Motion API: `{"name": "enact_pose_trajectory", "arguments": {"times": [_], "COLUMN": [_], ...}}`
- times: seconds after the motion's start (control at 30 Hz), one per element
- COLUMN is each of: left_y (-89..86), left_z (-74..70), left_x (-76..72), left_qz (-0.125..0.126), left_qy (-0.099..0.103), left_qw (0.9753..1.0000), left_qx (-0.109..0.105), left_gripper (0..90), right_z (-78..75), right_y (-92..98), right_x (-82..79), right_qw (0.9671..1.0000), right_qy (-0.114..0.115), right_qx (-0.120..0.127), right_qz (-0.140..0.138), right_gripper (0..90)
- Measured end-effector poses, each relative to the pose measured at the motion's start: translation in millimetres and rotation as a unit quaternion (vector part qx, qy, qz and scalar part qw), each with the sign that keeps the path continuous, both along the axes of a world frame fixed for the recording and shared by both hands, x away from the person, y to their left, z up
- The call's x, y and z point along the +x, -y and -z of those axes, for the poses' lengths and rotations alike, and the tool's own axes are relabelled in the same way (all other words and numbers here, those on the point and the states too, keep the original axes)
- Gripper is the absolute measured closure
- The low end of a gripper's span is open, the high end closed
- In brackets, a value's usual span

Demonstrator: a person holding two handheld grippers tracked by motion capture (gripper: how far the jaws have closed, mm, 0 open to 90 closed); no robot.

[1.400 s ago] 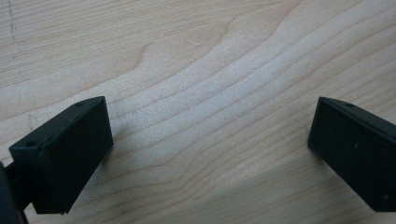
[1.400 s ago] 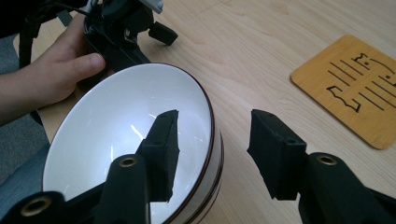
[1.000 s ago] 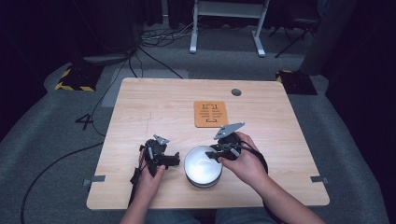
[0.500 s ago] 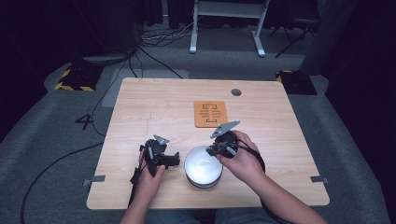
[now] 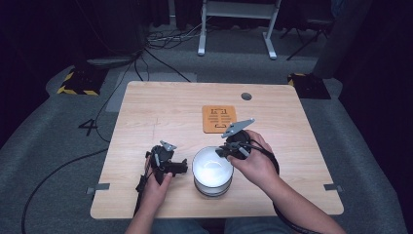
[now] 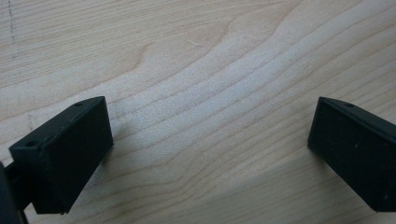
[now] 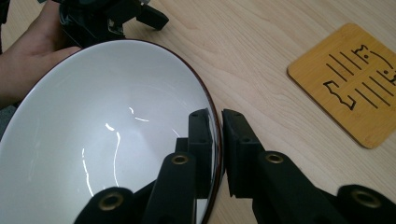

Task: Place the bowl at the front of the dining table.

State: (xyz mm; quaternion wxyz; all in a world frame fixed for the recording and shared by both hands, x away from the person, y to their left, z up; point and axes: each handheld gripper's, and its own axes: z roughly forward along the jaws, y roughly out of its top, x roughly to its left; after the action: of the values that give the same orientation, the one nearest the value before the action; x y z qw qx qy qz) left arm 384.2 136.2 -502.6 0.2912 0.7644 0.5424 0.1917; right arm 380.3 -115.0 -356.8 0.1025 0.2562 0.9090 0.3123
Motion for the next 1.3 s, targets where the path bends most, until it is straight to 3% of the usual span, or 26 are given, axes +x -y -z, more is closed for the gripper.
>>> {"name": "enact_pose_trajectory", "arguments": {"times": [0.43,0.73,0.8,1.07,1.3], "left_y": [-1.5,-1.7,-1.4,0.2,0.6], "left_z": [0.3,0.3,0.2,0.5,0.5], "left_x": [-2.7,-2.6,-2.3,-0.7,0.9], "left_qz": [0.003,0.005,0.003,-0.003,-0.007], "left_qy": [0.001,0.0,0.0,0.001,0.002], "left_qw": [1.0,1.0,1.0,1.0,1.0], "left_qx": [0.0,-0.001,-0.001,0.001,0.0], "left_gripper": [0.1,0.1,0.0,0.0,0.0], "right_z": [-11.8,-22.0,-23.8,-33.4,-39.5], "right_y": [-5.1,-6.8,-6.0,-4.3,-1.8], "right_x": [15.5,43.1,49.8,78.8,106.8], "right_qw": [0.9999,0.9995,0.9992,0.9967,0.9906], "right_qy": [0.001,0.012,0.005,-0.002,-0.009], "right_qx": [0.012,0.019,0.029,0.054,0.078], "right_qz": [-0.001,0.025,0.028,0.061,0.112], "right_gripper": [83.0,83.0,83.0,83.0,83.0]}}
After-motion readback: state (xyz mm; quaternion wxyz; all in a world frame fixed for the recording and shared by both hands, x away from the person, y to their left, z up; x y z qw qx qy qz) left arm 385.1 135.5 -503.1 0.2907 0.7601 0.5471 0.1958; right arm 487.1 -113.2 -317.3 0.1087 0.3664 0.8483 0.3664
